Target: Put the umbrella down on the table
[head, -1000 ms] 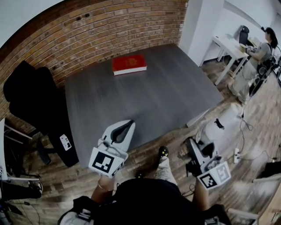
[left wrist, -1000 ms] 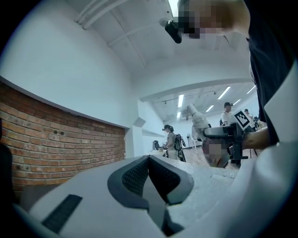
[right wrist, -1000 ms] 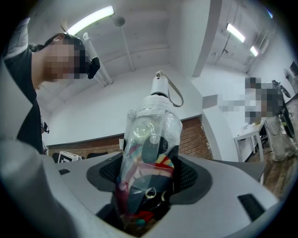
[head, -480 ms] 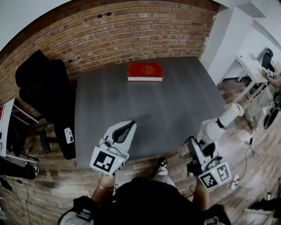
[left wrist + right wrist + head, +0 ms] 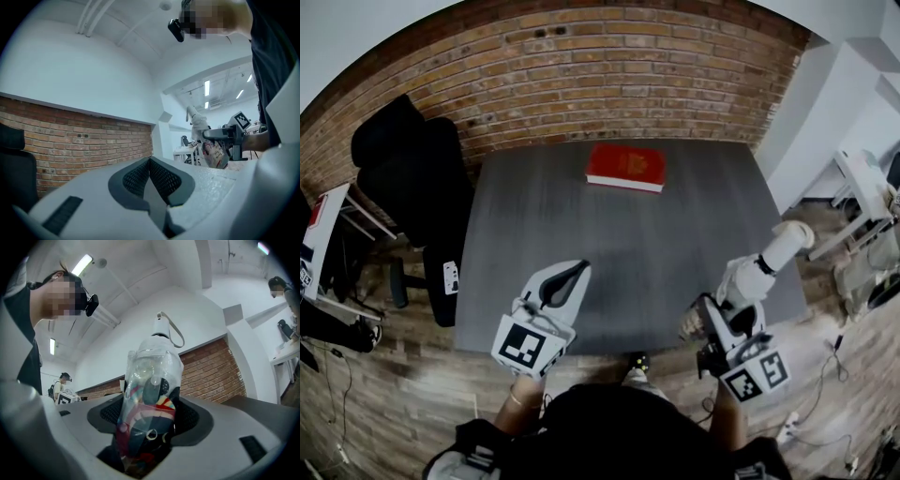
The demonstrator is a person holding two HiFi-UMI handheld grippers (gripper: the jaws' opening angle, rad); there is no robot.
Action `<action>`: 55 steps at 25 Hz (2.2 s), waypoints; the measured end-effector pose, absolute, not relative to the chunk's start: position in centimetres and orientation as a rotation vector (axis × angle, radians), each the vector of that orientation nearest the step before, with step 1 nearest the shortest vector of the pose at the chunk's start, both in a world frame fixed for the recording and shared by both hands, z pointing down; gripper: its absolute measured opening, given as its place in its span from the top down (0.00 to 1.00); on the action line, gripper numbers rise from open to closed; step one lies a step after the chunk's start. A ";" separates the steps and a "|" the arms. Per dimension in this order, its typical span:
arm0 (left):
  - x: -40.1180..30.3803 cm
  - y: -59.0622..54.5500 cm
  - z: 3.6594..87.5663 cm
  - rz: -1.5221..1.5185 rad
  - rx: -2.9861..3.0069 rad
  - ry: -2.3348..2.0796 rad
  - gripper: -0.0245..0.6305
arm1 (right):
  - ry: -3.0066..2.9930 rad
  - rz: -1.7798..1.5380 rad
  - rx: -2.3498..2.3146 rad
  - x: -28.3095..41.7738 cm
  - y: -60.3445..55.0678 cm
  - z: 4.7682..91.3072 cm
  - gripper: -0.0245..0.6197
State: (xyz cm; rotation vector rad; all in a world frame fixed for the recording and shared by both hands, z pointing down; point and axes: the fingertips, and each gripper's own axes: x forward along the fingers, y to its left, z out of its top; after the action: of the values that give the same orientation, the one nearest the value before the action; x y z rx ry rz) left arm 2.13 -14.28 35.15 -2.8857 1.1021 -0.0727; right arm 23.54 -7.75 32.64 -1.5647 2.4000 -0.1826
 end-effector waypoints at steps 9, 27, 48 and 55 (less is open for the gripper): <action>4.6 -16.1 35.4 -0.116 -2.834 1.243 0.96 | 2.471 -0.246 -1.450 26.4 -11.8 33.8 0.51; 7.1 -17.4 37.6 -0.156 -2.767 1.420 0.96 | 2.616 -0.416 -1.380 29.5 -16.5 39.5 0.51; 4.5 -25.9 40.6 -0.189 -2.847 1.375 0.96 | 2.680 -0.607 -1.582 27.9 -23.4 47.0 0.51; 4.4 -27.8 41.8 -0.233 -2.879 1.342 0.96 | 2.698 -0.737 -1.643 27.9 -24.7 50.7 0.51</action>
State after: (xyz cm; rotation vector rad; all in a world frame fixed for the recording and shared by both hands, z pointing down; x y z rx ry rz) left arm 4.44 -27.81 41.77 -2.8789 1.3421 -0.2329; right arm 27.88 -24.69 50.73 -1.6433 2.6979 -0.7365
